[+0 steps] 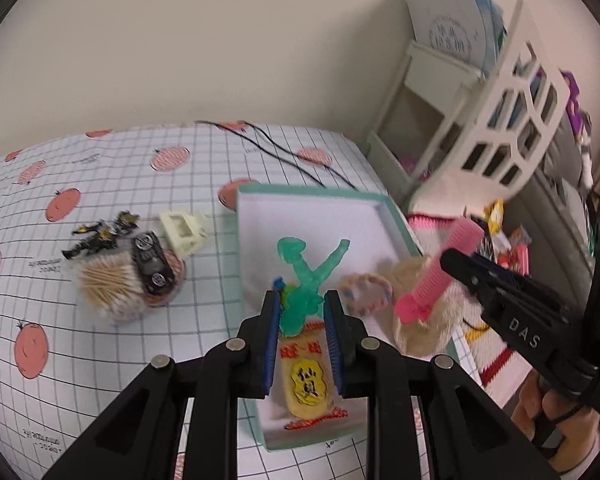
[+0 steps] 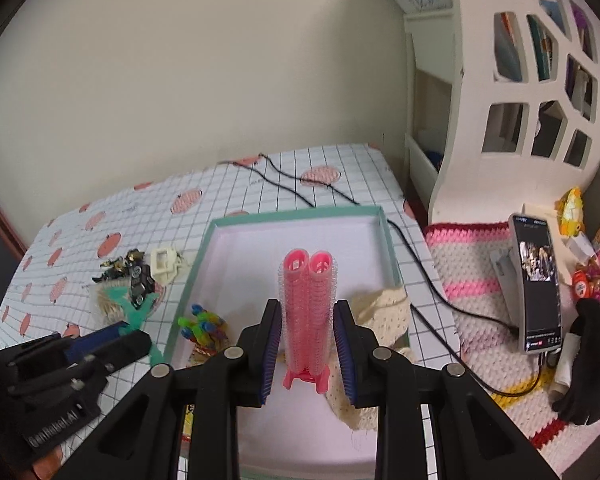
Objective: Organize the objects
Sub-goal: 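Carry the green figure and pink roller over the tray with both grippers, then open both grippers to drop the green figure and pink roller into the tray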
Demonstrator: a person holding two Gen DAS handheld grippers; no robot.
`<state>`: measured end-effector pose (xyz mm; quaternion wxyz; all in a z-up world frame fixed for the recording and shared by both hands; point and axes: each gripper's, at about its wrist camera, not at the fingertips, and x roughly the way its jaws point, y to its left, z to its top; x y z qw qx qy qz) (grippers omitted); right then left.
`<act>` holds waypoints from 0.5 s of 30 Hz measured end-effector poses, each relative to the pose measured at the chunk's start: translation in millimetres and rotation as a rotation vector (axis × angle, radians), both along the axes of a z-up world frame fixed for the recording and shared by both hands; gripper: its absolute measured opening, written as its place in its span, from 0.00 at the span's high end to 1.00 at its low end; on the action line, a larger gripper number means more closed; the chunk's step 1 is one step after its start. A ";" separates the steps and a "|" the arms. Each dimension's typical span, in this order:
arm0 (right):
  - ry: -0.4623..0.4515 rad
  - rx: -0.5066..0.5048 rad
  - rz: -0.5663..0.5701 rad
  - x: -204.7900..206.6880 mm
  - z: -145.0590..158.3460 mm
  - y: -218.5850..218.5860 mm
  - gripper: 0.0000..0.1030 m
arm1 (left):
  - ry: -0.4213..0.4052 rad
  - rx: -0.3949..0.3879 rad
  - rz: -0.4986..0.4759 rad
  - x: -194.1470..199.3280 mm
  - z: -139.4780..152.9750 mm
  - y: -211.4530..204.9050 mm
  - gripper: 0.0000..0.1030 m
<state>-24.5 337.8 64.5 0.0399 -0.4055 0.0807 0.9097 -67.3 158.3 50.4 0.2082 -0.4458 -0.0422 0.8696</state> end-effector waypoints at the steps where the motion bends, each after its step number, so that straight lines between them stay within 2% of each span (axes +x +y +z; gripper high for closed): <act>1: -0.004 0.001 0.008 -0.6 -2.0 -1.5 0.72 | -0.008 -0.011 -0.007 1.1 -3.7 3.7 0.78; 8: -0.057 0.014 0.038 -7.2 -14.0 -10.7 0.72 | -0.025 -0.083 -0.051 5.1 -15.7 20.8 0.78; 15: -0.110 0.017 0.039 -16.4 -29.3 -15.7 0.72 | -0.066 -0.115 -0.061 3.9 -30.9 27.4 0.78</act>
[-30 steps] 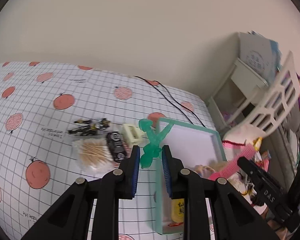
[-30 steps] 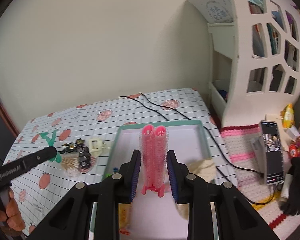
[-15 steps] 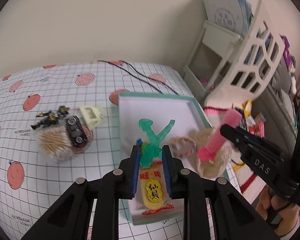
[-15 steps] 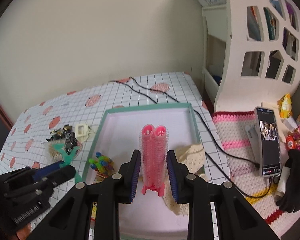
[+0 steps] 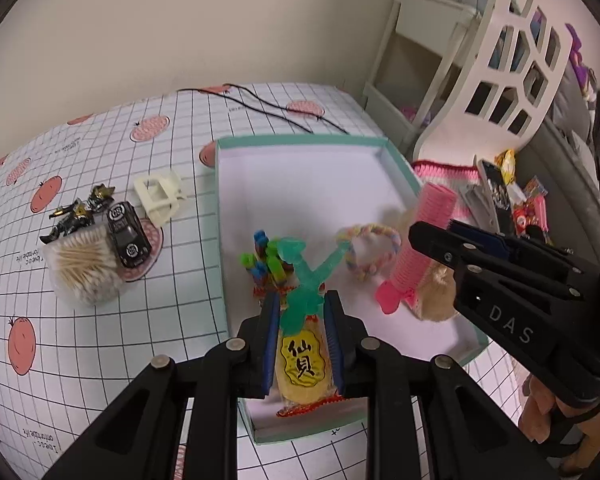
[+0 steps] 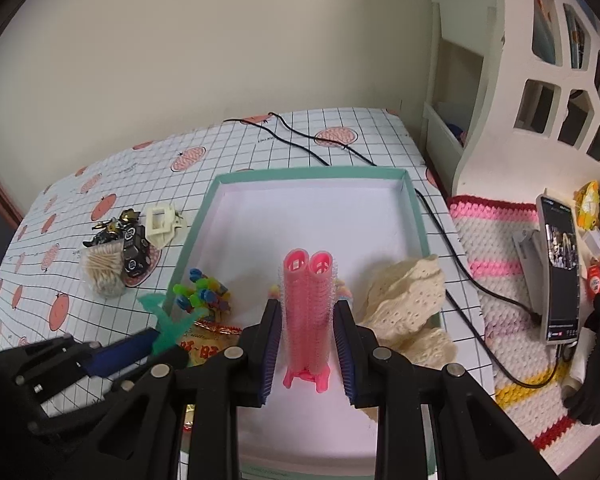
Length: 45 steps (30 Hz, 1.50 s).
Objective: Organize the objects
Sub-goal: 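Open both grippers to drop the green figure and pink roller into the tray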
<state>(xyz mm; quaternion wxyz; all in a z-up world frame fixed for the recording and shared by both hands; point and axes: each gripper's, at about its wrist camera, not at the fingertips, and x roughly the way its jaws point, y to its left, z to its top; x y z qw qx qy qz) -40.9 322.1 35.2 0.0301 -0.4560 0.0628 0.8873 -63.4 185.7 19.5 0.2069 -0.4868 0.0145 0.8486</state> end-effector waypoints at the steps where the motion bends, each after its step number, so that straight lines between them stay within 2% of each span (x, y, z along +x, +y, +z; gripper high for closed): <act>1: -0.001 0.000 -0.001 -1.1 -0.8 -0.3 0.72 | -0.004 -0.009 -0.006 0.5 -2.4 2.3 0.78; 10: -0.009 0.007 -0.008 -11.4 -8.5 -5.4 0.71 | -0.062 -0.054 -0.031 -0.7 -23.5 18.0 0.78; 15: -0.003 -0.016 -0.026 -13.9 -10.5 -2.1 0.70 | -0.059 -0.087 -0.040 -0.6 -31.8 25.8 0.77; 20: 0.004 -0.027 -0.032 -13.8 -11.0 -0.9 0.70 | -0.066 -0.080 -0.045 -0.5 -33.1 29.9 0.77; 24: 0.002 -0.025 -0.032 -13.4 -11.9 -0.9 0.66 | -0.058 -0.061 -0.048 -0.2 -30.8 31.2 0.77; 45: 0.042 -0.026 -0.054 -9.3 -4.3 3.5 0.65 | 0.039 -0.014 0.028 -4.7 -5.5 11.1 0.77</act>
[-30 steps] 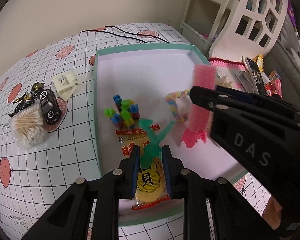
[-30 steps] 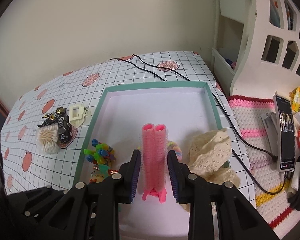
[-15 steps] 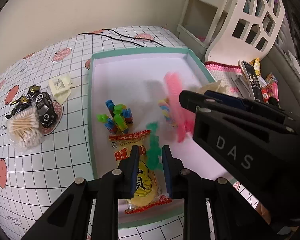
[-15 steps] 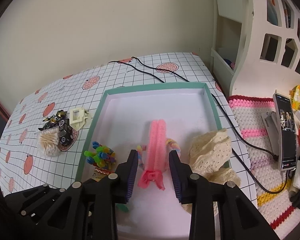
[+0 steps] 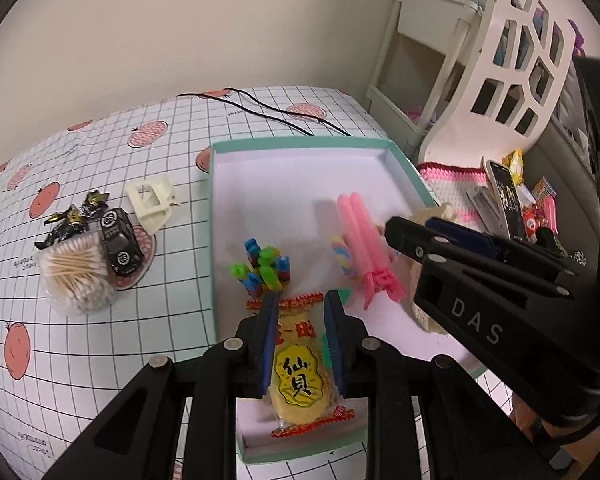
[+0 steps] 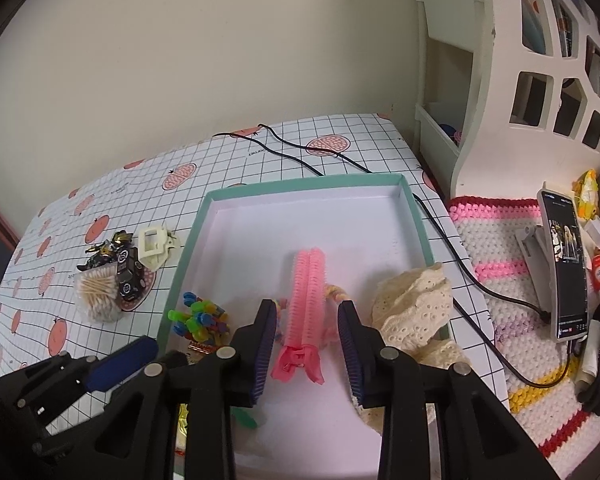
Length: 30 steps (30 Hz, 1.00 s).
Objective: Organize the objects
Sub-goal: 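Open both grippers to drop the green figure and pink roller into the tray, then move both grippers back toward the cotton swab box and black toy car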
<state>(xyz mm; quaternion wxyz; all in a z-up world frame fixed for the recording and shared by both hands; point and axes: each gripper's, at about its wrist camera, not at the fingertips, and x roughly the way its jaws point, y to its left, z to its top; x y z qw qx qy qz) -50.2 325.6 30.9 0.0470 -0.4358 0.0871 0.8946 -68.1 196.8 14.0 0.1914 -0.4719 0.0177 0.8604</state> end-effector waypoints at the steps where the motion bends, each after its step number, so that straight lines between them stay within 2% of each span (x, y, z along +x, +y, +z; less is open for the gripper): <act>1: 0.000 0.000 0.000 0.4 0.0 0.0 0.66 | 0.001 -0.001 0.007 -0.4 0.2 -1.5 0.77; 9: -0.014 0.007 0.018 -0.8 -3.3 -5.4 0.66 | -0.009 -0.001 0.073 -9.0 -1.0 -22.5 0.76; 13: -0.024 0.019 0.033 -1.6 -5.3 -10.9 0.66 | -0.021 0.012 0.139 -15.6 -2.7 -38.0 0.66; 15: -0.026 0.022 0.039 -1.9 -5.9 -12.8 0.66 | -0.025 0.017 0.172 -18.0 -3.1 -45.0 0.65; 17: -0.028 0.024 0.042 -2.0 -6.4 -14.3 0.60 | -0.030 0.021 0.207 -20.8 -3.2 -52.6 0.59; 19: -0.027 0.027 0.044 -2.4 -6.8 -15.2 0.50 | -0.035 0.018 0.238 -22.9 -3.8 -59.4 0.56; 25: -0.026 0.033 0.050 -2.7 -7.6 -17.3 0.40 | -0.043 -0.024 0.312 -28.6 -6.8 -74.2 0.55; 28: -0.025 0.038 0.052 -2.5 -7.9 -17.9 0.33 | -0.058 -0.030 0.336 -30.3 -9.2 -79.8 0.38; 30: -0.024 0.044 0.052 -2.2 -8.5 -18.4 0.28 | -0.058 -0.032 0.348 -30.5 -9.4 -81.8 0.37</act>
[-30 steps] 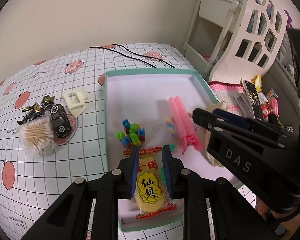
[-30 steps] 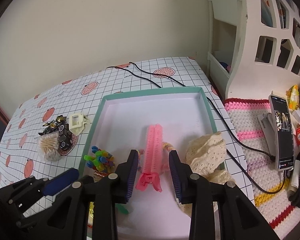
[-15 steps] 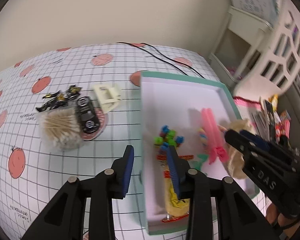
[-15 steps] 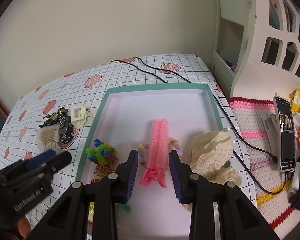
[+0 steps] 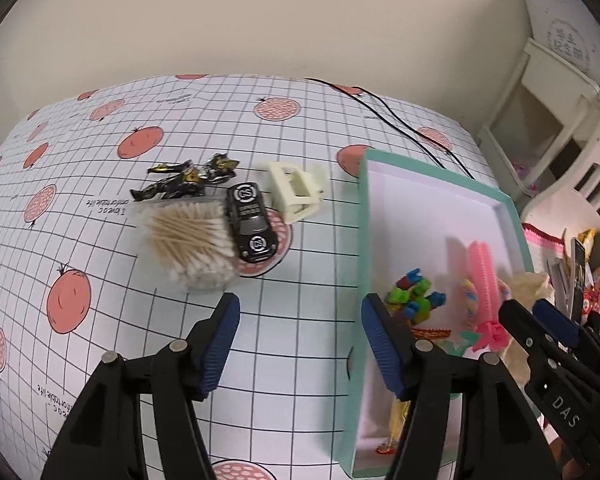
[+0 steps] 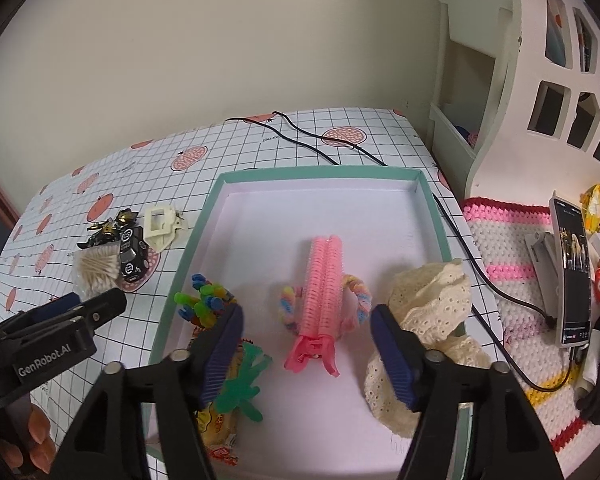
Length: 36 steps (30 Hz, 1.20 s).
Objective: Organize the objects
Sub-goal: 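Move both grippers back toward the cotton swab box and black toy car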
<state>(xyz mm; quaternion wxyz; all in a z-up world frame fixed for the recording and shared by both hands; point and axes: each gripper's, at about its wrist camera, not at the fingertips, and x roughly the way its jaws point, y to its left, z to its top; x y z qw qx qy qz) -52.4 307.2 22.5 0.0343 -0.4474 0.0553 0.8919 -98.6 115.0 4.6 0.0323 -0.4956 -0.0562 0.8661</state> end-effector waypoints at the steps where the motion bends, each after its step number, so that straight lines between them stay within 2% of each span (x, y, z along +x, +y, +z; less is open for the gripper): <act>1: 0.000 0.004 0.000 0.3 -0.3 -0.2 0.24 | -0.001 -0.004 0.005 0.0 -0.1 -0.9 0.34; 2: 0.000 0.007 0.001 0.3 -0.5 -0.3 0.22 | -0.002 -0.008 0.008 -0.8 -0.5 -1.7 0.28; 3: 0.000 0.011 0.000 0.5 -1.0 -0.8 0.20 | -0.001 -0.012 0.011 -0.6 -0.8 -2.4 0.27; 5: 0.001 0.015 0.000 0.4 -1.3 -1.2 0.18 | 0.005 -0.021 0.013 -0.8 -0.7 -2.9 0.26; 7: 0.002 0.019 -0.003 0.6 -2.0 -1.2 0.12 | 0.010 -0.036 0.011 -0.8 -0.9 -1.8 0.25; 10: 0.005 0.029 -0.006 0.9 -1.9 -1.3 0.03 | 0.019 -0.057 0.012 -0.4 -1.8 -0.7 0.12; 16: 0.000 0.035 -0.006 0.1 -3.0 -1.4 0.02 | 0.027 -0.057 0.024 -0.7 -2.2 -3.8 0.12; 19: -0.002 0.041 -0.003 0.2 -3.7 -1.9 0.01 | 0.023 -0.053 0.040 -1.5 -3.5 -6.0 0.06; 27: -0.004 0.039 -0.009 0.7 -4.7 0.6 0.01 | 0.025 -0.036 0.091 -2.3 -3.9 -17.4 0.05; 36: -0.004 0.035 -0.007 1.1 -4.6 -0.5 0.01 | 0.022 -0.035 0.102 -2.6 -2.8 -19.5 0.05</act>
